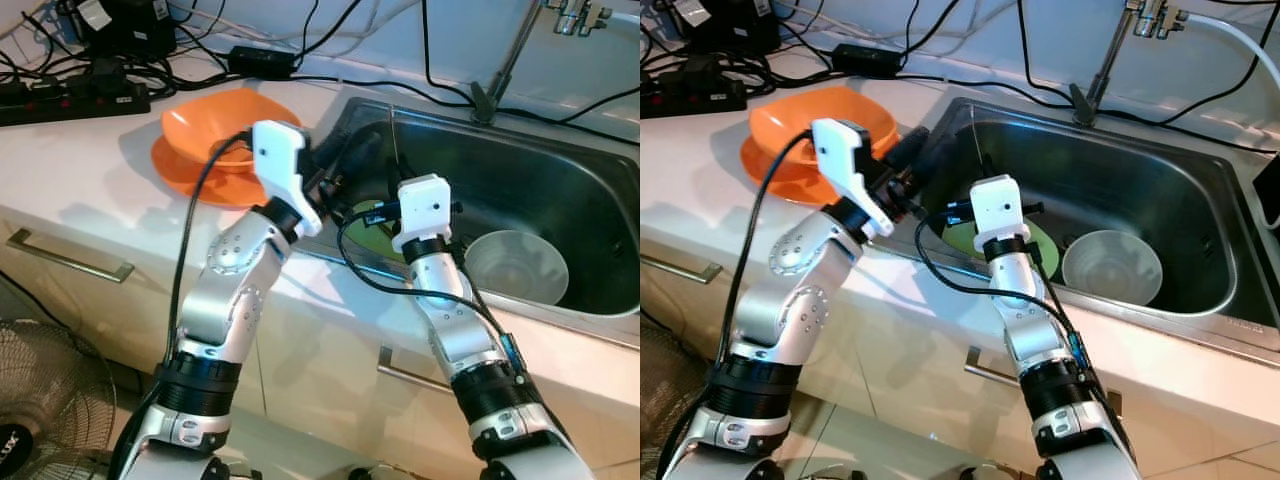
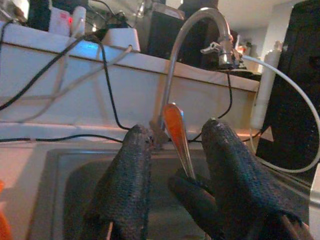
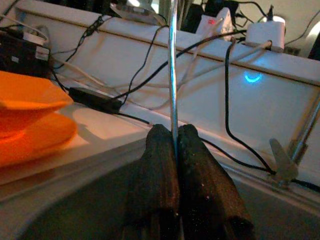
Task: Kitchen organization
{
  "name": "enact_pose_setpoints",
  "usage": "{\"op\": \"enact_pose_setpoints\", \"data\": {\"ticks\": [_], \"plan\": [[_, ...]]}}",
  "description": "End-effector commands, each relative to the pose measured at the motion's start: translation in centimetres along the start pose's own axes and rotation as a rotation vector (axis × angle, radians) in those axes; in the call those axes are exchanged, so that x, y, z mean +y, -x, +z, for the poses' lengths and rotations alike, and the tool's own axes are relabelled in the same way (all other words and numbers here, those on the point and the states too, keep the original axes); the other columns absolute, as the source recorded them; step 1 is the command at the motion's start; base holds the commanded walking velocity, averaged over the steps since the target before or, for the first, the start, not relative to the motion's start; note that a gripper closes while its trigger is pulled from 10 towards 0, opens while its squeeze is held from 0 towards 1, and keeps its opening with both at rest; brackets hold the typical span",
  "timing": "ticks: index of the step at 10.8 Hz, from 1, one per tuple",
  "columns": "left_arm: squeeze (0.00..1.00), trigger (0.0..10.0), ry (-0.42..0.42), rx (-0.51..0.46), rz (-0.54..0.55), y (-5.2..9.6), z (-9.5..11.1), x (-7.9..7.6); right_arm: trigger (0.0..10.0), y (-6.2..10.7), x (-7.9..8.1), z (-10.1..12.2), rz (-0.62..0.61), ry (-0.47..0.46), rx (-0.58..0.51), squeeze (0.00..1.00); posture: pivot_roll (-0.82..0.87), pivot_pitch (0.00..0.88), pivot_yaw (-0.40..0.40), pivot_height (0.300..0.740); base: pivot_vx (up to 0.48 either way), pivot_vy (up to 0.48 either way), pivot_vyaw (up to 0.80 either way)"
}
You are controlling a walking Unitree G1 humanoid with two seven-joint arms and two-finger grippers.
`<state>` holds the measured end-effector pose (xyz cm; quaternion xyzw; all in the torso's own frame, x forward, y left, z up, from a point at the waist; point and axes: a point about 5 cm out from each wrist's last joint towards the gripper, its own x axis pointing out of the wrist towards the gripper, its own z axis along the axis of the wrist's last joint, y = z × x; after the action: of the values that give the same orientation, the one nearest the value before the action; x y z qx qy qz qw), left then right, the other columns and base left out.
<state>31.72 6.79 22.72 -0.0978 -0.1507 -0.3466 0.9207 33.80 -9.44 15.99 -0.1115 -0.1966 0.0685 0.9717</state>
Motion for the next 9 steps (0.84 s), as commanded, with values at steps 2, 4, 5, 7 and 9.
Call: {"op": "enact_pose_setpoints", "data": {"ticks": [2,4,5,7,9], "plan": [[0.00,10.0,-0.023,0.029,0.026,0.6,-0.7,0.4,9.9,-1.1,-3.3,-1.7,-0.137,-0.001,0.137,0.00,0.07,0.051,-0.044,0.740,0.000,0.000,0.00],[0.00,10.0,-0.037,0.072,0.034,1.0,-1.7,0.4,10.0,-1.8,-4.6,-2.2,-0.165,0.001,0.198,0.00,0.07,0.049,-0.046,0.740,0.000,0.000,0.00],[0.00,10.0,-0.032,0.084,0.040,1.2,-2.1,0.4,10.0,-2.6,-5.8,-2.1,-0.195,-0.015,0.211,0.00,0.07,0.049,-0.048,0.740,0.000,0.000,0.00],[0.00,10.0,-0.082,0.224,0.013,1.7,-3.9,0.3,10.0,-3.8,-7.5,-2.5,-0.252,-0.064,0.308,0.00,0.07,0.049,-0.049,0.740,0.000,0.000,0.00],[0.00,10.0,-0.099,0.322,-0.061,2.4,-5.3,-0.6,10.0,-4.7,-8.9,-2.7,-0.286,-0.093,0.391,0.00,0.08,0.048,-0.051,0.740,0.000,0.000,0.00]]}}
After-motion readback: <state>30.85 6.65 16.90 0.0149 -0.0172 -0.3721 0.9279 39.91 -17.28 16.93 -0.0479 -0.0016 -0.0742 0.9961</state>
